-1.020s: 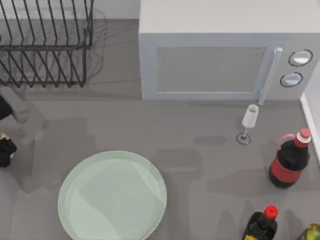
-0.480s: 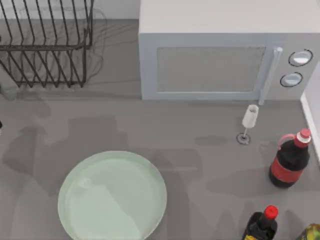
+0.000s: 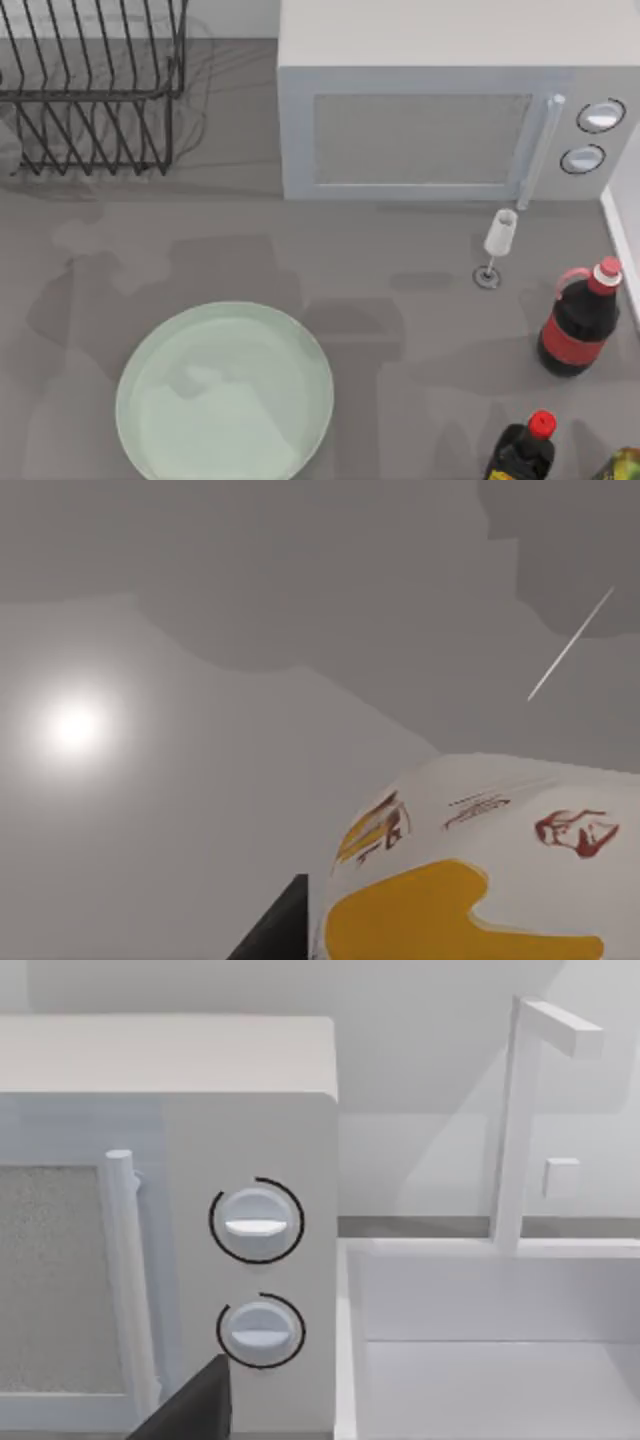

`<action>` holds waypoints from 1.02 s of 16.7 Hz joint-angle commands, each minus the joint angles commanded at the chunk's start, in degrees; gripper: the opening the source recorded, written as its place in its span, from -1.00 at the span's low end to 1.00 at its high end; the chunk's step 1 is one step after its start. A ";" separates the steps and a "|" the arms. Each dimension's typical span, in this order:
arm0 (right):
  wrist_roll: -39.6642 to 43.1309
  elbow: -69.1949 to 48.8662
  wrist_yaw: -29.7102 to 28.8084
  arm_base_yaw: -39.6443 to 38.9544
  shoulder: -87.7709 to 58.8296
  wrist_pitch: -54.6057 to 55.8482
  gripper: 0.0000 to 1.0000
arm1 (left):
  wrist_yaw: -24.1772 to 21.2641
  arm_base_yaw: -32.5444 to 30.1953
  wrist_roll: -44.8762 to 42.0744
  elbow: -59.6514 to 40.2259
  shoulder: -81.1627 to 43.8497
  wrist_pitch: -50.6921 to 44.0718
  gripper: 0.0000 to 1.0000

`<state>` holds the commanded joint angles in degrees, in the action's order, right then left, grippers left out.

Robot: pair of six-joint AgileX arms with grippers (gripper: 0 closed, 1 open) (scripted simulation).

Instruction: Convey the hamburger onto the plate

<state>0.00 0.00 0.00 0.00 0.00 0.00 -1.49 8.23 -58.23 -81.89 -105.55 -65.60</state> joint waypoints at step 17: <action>0.00 0.00 0.00 0.00 0.00 0.00 1.00 | 4.80 -21.23 -83.53 -0.04 8.47 0.23 -1.00</action>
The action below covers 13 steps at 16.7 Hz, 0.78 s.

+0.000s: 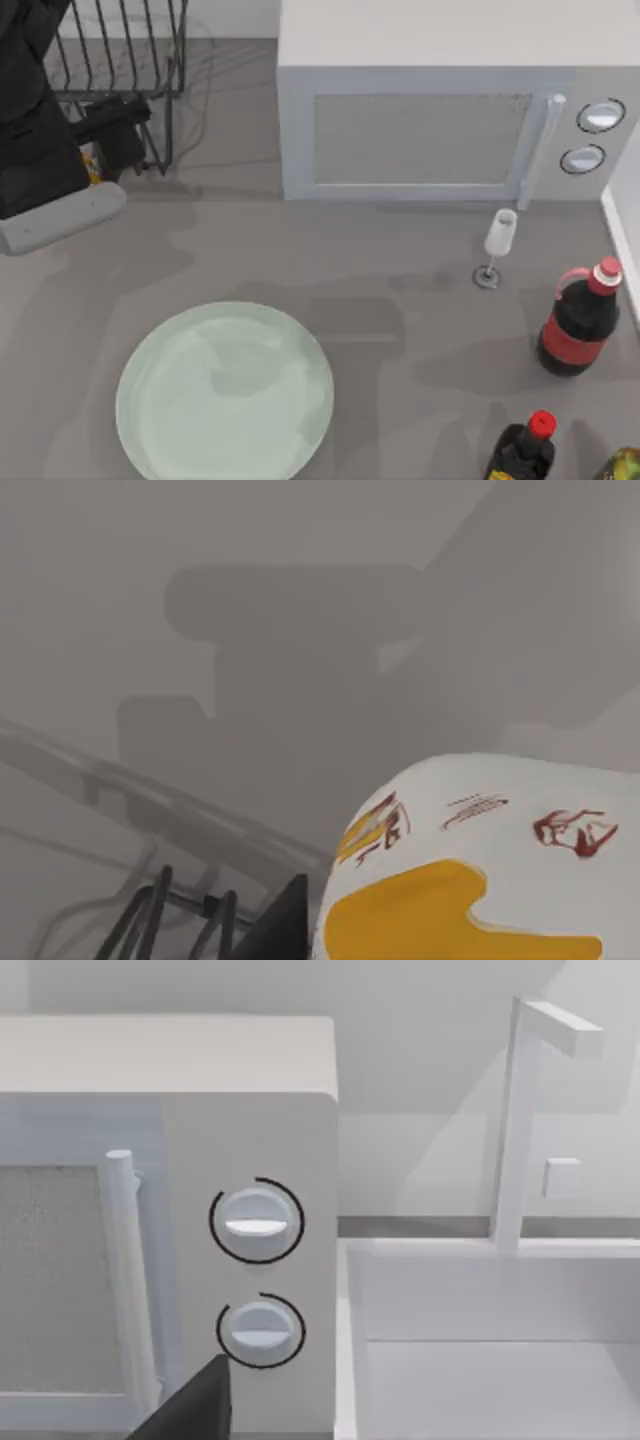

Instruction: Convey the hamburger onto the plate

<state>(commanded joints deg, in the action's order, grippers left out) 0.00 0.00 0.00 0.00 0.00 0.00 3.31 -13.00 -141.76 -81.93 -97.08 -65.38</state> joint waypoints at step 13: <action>0.00 0.00 0.00 0.00 0.00 0.00 1.00 | -1.38 -20.51 -73.75 7.64 -1.69 -0.20 -1.00</action>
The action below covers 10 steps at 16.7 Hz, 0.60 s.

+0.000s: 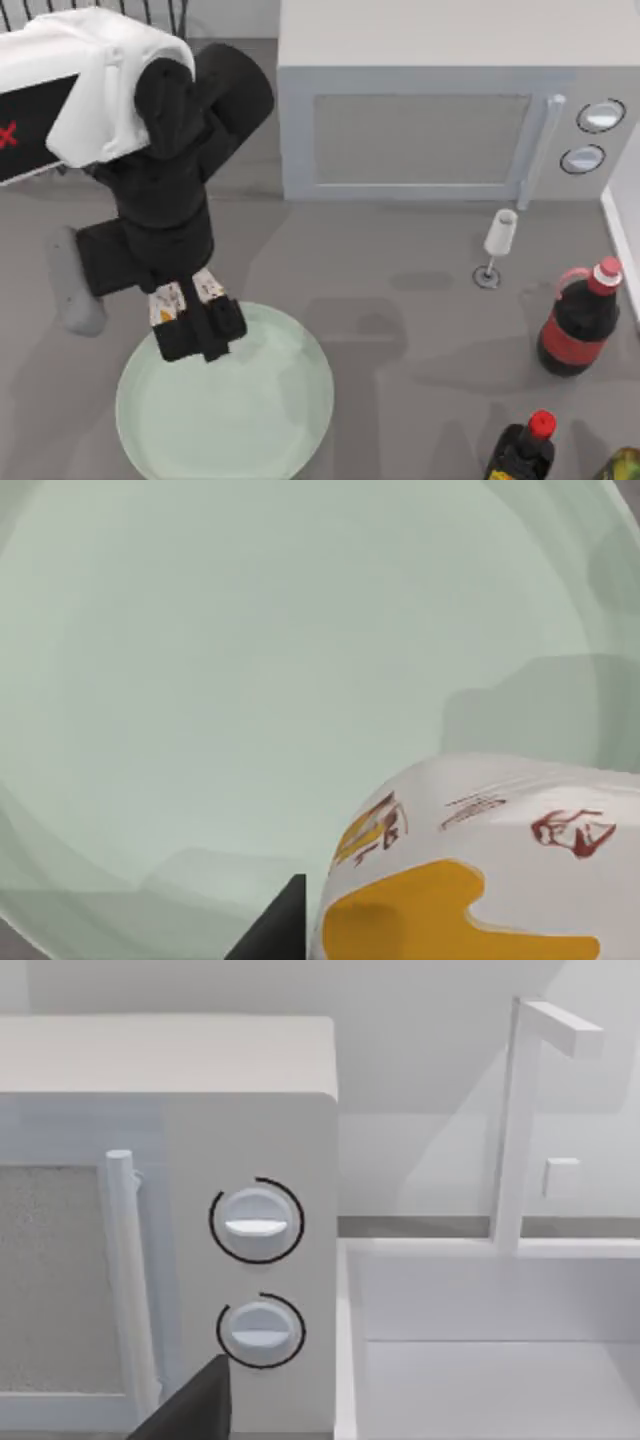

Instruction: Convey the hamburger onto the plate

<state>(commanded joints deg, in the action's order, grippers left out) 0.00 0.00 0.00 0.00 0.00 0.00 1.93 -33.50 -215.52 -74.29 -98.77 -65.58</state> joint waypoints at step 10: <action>0.00 0.00 0.00 0.00 0.00 0.00 1.00 | -0.68 -5.89 -19.79 2.23 -2.55 1.10 -1.00</action>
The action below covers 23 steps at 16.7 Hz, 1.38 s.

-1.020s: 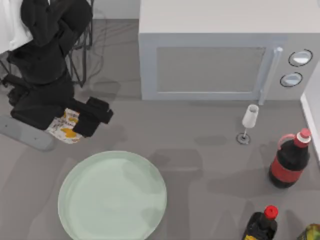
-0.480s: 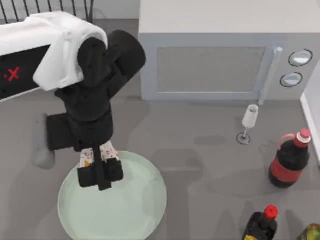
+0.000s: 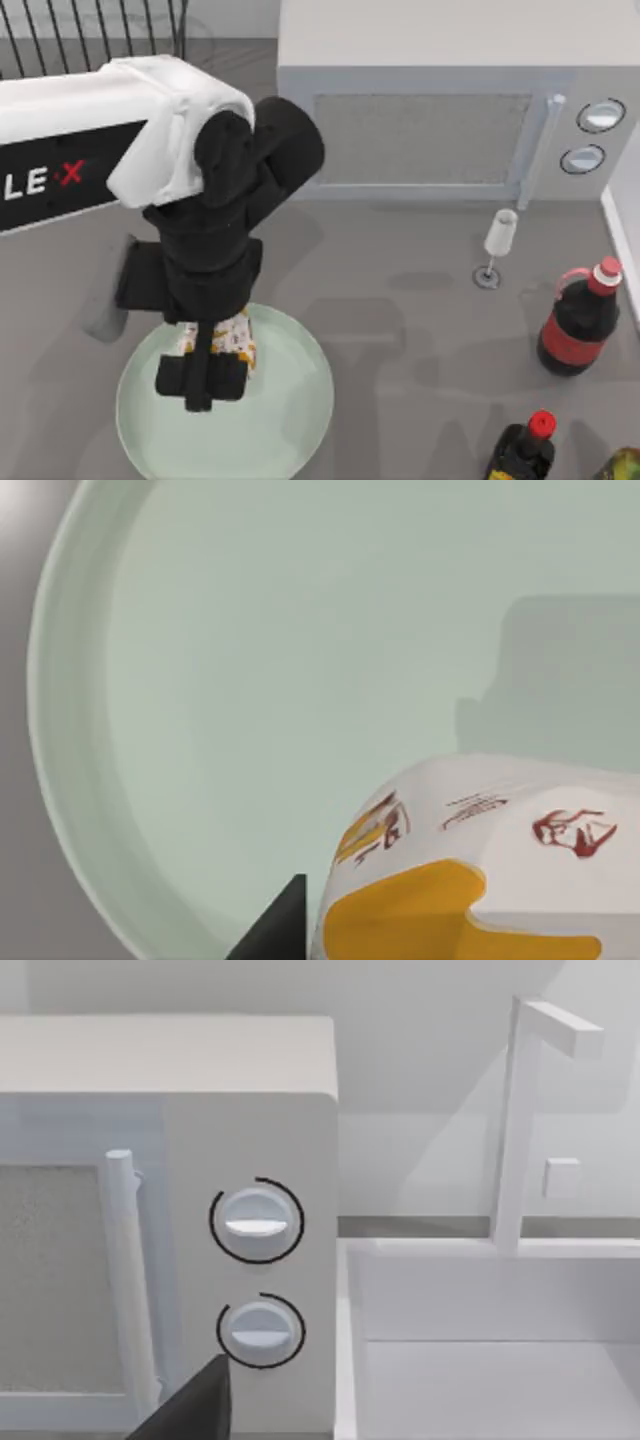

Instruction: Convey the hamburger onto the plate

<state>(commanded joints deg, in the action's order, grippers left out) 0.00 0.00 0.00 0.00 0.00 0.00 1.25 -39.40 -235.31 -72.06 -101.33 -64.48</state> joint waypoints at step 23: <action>0.00 0.00 0.00 0.00 0.00 0.00 1.00 | 0.01 0.22 -0.26 7.28 -2.88 10.17 -0.10</action>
<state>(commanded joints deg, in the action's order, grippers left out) 0.00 0.00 0.00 0.00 0.00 0.00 1.26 -39.18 -235.57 -64.78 -104.21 -54.31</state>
